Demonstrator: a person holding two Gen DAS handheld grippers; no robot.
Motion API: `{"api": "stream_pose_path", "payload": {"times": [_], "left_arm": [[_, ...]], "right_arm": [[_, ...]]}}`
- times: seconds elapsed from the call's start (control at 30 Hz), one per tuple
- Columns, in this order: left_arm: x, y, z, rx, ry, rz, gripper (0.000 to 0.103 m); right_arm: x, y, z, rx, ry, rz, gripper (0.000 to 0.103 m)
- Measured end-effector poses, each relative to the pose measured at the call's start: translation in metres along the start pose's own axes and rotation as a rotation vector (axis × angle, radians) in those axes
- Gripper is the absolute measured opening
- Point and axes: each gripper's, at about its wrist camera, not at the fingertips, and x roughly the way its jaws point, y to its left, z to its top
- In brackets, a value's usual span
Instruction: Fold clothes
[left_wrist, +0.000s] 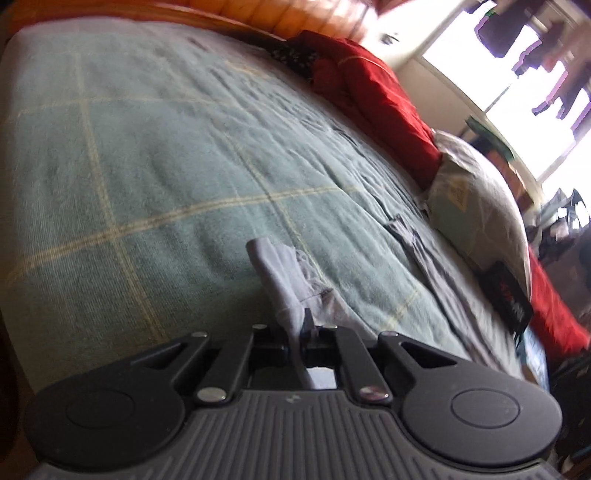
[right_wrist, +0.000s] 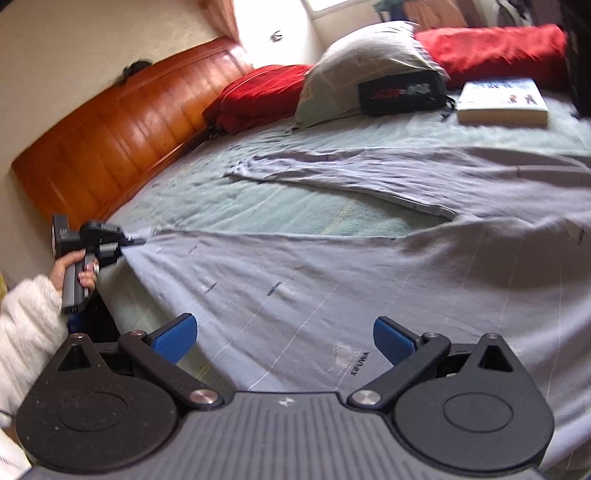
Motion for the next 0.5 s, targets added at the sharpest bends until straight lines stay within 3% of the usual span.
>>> {"api": "stream_pose_path", "payload": {"times": [0.2, 0.33, 0.37, 0.5], "left_arm": [[-0.022, -0.008, 0.013, 0.161, -0.087, 0.181, 0.029], [-0.041, -0.019, 0.018, 0.213, -0.080, 0.155, 0.037], [-0.043, -0.029, 0.014, 0.246, -0.070, 0.113, 0.040], [-0.039, -0.087, -0.024, 0.490, -0.015, -0.018, 0.054]], "right_arm": [[0.000, 0.006, -0.002, -0.031, 0.004, -0.007, 0.103], [-0.002, 0.002, -0.004, -0.011, -0.005, -0.008, 0.103], [-0.002, 0.002, -0.004, -0.006, -0.008, -0.007, 0.103], [-0.002, 0.002, -0.007, 0.005, -0.016, -0.018, 0.103]]}}
